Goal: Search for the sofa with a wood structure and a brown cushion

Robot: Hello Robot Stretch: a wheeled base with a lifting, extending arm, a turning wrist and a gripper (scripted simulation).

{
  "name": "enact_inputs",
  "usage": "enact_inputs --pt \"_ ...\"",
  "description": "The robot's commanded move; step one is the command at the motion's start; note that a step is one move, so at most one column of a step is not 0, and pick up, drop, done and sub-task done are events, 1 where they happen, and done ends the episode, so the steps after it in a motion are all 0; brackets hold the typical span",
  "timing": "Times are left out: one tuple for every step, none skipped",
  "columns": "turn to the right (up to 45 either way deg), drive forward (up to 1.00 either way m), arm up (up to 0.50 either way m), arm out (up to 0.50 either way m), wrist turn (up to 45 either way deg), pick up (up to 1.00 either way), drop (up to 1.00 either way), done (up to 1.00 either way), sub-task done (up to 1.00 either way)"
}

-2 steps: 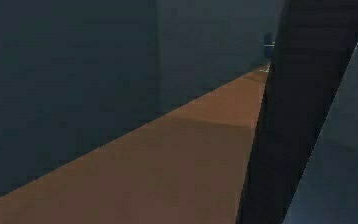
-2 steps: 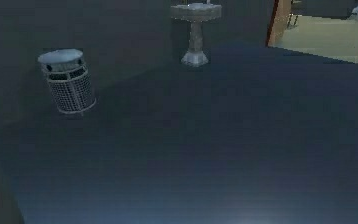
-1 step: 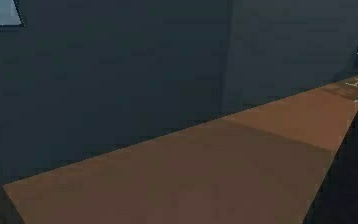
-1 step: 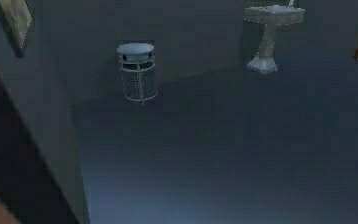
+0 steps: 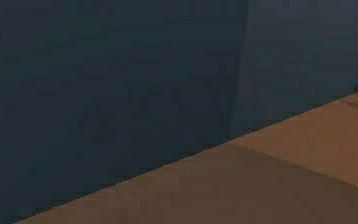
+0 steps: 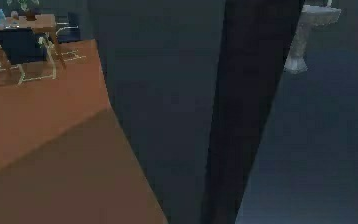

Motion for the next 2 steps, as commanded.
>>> enact_inputs --pt "45.0 0.0 0.0 0.0 0.0 0.0 0.0 0.0 0.0" --pt "6.0 0.0 0.0 0.0 0.0 0.0 0.0 0.0 0.0"
